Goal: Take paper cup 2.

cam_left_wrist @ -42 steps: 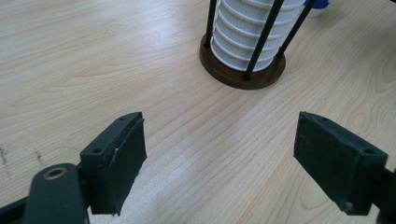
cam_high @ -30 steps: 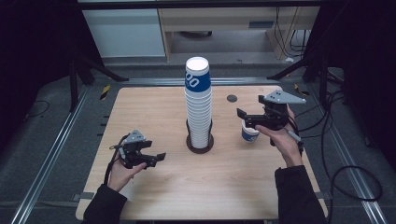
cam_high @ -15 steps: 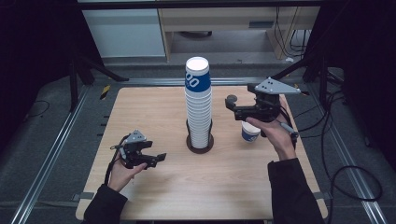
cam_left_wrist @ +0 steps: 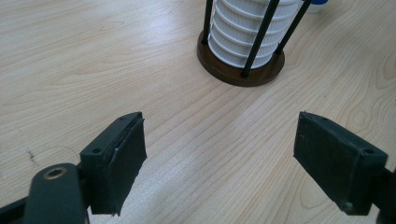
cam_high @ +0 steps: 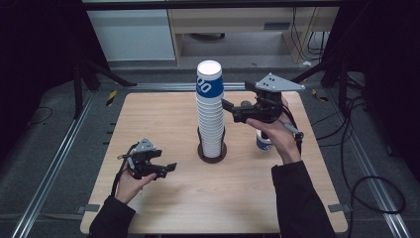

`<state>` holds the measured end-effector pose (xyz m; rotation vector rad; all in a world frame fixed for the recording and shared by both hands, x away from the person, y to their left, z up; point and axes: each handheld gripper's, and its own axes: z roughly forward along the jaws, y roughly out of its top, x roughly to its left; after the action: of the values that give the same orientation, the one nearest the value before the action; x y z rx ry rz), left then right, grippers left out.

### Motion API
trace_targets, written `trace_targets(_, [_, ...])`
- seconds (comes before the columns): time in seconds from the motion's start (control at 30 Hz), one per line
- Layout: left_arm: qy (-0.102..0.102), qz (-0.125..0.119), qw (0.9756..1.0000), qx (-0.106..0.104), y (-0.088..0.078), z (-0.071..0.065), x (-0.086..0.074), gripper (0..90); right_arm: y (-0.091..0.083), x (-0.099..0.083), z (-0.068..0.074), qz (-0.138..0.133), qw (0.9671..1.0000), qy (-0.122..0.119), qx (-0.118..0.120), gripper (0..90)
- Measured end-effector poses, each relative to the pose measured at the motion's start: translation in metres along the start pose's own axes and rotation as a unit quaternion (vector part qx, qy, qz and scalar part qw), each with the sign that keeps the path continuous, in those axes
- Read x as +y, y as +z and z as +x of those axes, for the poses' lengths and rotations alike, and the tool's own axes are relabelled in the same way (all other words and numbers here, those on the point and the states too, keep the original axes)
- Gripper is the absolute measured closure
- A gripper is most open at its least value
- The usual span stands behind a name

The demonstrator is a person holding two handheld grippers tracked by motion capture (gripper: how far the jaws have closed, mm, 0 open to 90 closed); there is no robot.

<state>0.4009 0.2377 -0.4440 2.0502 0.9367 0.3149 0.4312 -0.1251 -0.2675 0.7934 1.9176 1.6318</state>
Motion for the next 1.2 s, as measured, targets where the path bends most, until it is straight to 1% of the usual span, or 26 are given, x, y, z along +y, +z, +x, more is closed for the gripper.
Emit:
trace_targets(0.1, [-0.001,0.0,1.0,0.0,0.0,0.0,0.0,16.2,0.009,0.003,0.005,0.001,1.0,-0.002,0.009,5.4])
trace_targets(0.33, [-0.001,-0.001,1.0,-0.002,0.0,0.0,0.0,16.2,0.032,0.01,0.013,0.008,0.9998,-0.009,0.016,5.3])
trace_targets(0.53, [-0.002,0.0,1.0,-0.004,0.0,0.001,0.0,16.2,0.05,0.013,0.013,0.01,0.9999,-0.002,0.008,6.7])
trace_targets(0.63, [-0.003,-0.001,1.0,-0.004,0.0,0.001,0.0,16.1,0.058,0.013,0.013,0.01,0.9999,0.006,0.012,7.0])
trace_targets(0.8, [-0.003,-0.001,1.0,-0.005,0.0,0.002,-0.001,16.1,0.067,0.011,0.014,0.012,0.9999,0.005,0.009,8.2])
trace_targets(0.97, [-0.003,0.0,1.0,-0.005,0.0,0.001,-0.001,16.1,0.072,0.009,0.012,0.014,0.9998,0.015,0.001,9.7])
trace_targets(1.1, [-0.003,0.0,1.0,-0.006,0.0,0.001,-0.001,16.1,0.075,0.007,0.013,0.019,0.9997,0.013,0.004,10.5])
trace_targets(1.17, [-0.004,-0.001,1.0,-0.006,0.0,0.001,-0.001,16.1,0.077,0.006,0.014,0.021,0.9998,0.007,0.003,12.6])
trace_targets(1.2, [-0.004,0.0,1.0,-0.006,0.0,0.001,-0.001,16.1,0.077,0.005,0.014,0.022,0.9997,0.009,0.004,14.1])
